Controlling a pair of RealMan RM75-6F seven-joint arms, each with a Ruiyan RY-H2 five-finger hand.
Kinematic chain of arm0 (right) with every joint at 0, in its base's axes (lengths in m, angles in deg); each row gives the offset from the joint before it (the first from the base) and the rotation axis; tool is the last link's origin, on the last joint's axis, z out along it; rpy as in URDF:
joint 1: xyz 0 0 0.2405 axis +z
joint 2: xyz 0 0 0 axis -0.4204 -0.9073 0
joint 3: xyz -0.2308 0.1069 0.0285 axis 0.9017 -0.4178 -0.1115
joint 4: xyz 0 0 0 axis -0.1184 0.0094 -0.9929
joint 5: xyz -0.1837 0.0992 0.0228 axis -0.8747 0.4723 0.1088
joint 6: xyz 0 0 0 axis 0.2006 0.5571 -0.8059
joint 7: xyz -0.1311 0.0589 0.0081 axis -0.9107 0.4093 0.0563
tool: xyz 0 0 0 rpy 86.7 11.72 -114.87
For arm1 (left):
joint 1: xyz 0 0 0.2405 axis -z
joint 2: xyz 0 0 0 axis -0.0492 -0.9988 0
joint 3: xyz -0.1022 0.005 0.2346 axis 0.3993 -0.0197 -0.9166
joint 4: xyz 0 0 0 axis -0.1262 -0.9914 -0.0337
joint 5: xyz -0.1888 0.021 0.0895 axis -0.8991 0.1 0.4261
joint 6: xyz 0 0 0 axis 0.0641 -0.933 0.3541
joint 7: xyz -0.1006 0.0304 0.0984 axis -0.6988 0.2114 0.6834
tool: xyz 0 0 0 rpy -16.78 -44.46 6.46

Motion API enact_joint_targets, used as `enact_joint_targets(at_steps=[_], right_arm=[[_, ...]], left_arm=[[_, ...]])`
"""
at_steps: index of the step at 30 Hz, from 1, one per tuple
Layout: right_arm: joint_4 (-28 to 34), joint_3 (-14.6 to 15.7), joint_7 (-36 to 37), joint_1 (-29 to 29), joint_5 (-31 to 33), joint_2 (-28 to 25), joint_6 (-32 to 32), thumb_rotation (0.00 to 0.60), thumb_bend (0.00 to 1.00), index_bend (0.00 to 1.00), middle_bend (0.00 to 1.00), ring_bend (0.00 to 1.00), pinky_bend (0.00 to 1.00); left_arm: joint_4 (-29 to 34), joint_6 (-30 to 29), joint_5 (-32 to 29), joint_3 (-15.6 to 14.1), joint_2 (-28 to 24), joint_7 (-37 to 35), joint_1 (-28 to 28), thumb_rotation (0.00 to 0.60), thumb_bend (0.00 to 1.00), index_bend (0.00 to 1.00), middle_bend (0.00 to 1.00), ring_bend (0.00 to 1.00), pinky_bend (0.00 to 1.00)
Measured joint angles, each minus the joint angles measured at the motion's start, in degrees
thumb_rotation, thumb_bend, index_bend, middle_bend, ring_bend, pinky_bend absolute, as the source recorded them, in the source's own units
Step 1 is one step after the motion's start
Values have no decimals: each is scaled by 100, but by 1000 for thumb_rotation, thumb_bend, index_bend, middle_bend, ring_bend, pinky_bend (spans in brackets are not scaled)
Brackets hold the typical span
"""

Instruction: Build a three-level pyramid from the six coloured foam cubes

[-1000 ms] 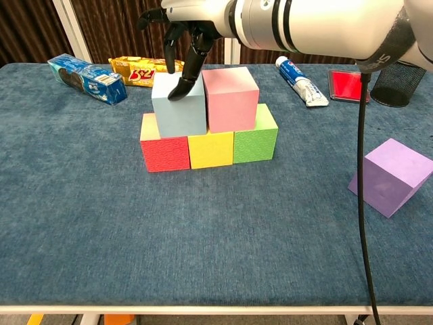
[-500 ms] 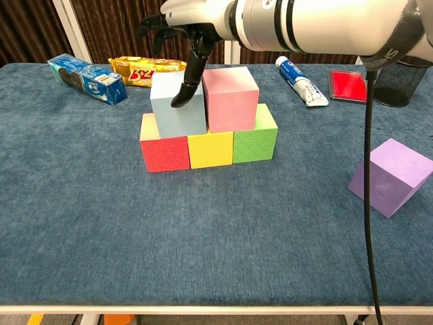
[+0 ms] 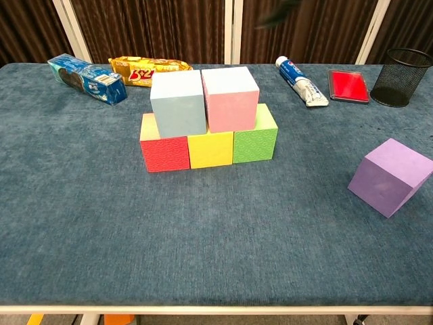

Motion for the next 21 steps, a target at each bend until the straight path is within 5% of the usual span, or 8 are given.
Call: enact_joint_targets(at_steps=[8, 14, 21], right_arm=[[-101, 876, 889, -996, -1611, -874, 220, 600, 0, 0, 230, 0, 0], [-817, 1438, 1151, -1487, -2786, -943, 357, 600, 0, 0, 230, 0, 0], [-1509, 1741, 1188, -1806, -3345, -584, 511, 600, 0, 0, 207, 0, 0]], left_arm=[[704, 62, -66, 72, -25, 848, 82, 600, 65, 86, 111, 8, 136], [1048, 110, -118, 101, 13, 1296, 127, 600, 66, 86, 111, 7, 136], [1166, 151, -146, 125, 113, 1529, 173, 600, 66, 86, 111, 7, 136]])
